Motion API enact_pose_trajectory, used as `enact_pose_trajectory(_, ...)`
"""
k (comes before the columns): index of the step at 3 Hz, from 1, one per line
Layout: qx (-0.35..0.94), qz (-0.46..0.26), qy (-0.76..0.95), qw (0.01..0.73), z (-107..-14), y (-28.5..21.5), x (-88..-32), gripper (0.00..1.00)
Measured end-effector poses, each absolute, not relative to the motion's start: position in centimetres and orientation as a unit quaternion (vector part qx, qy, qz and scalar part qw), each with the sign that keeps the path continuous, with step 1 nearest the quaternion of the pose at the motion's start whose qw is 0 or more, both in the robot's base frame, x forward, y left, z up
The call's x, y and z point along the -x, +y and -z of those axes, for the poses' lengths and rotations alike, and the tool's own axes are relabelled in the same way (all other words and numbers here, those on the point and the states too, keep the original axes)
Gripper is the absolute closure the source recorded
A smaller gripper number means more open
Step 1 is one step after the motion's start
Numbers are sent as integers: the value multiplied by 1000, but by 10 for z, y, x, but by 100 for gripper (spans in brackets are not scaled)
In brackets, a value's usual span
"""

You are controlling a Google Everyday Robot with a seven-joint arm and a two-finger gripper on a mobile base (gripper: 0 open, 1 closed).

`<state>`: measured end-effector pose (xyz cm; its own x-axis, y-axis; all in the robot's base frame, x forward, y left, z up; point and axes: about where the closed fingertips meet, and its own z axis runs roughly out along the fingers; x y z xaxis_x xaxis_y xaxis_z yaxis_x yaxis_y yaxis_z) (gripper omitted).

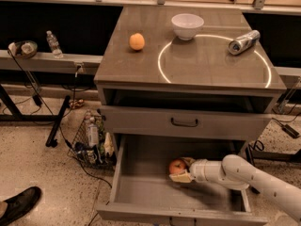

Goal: Pick apple from middle drawer and place on counter

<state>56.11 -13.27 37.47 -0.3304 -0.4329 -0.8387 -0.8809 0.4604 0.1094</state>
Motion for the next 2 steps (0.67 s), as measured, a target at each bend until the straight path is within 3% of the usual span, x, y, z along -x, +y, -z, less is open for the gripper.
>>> enact_pose_trajectory(1, 428, -284, 751, 414, -421, -137, -550, 80)
enact_pose_trajectory(2, 431, -291, 752, 406, -472, -142, -525, 100)
